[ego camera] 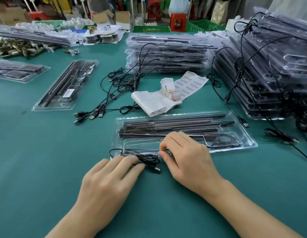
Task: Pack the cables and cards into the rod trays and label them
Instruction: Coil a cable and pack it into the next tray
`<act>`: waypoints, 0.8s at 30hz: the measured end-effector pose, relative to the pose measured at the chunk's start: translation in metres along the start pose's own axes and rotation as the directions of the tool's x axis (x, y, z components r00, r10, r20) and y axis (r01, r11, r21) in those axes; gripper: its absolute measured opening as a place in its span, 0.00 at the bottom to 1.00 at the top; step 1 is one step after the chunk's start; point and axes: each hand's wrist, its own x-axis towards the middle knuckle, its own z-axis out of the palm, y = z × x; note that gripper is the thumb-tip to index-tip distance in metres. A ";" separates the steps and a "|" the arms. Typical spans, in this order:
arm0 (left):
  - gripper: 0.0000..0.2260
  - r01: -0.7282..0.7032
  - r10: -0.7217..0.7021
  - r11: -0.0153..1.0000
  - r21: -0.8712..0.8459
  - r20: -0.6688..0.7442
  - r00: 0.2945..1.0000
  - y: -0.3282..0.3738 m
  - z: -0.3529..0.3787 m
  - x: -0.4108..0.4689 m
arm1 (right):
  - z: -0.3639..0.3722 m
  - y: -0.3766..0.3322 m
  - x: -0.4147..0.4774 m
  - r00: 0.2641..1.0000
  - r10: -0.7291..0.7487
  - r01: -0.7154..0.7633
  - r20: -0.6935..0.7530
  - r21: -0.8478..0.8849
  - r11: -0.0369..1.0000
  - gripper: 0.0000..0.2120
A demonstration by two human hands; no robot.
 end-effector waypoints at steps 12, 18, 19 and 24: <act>0.22 0.072 -0.067 0.997 -0.011 0.231 0.971 0.020 -0.011 0.001 | 0.000 -0.003 0.000 0.999 0.027 -0.027 -0.022 0.030 0.999 0.04; 0.27 0.193 -0.163 0.980 -0.057 0.337 0.927 0.030 -0.013 0.012 | 0.001 -0.002 0.000 0.999 0.029 -0.027 -0.035 0.047 0.999 0.04; 0.26 0.207 -0.178 0.977 -0.050 0.338 0.924 0.031 -0.013 0.014 | 0.001 -0.002 0.000 0.999 0.026 -0.024 -0.035 0.044 0.999 0.04; 0.18 0.225 -0.220 0.974 0.004 0.228 0.948 0.031 -0.005 0.018 | 0.001 -0.003 0.000 0.999 0.038 -0.036 -0.037 0.048 0.998 0.04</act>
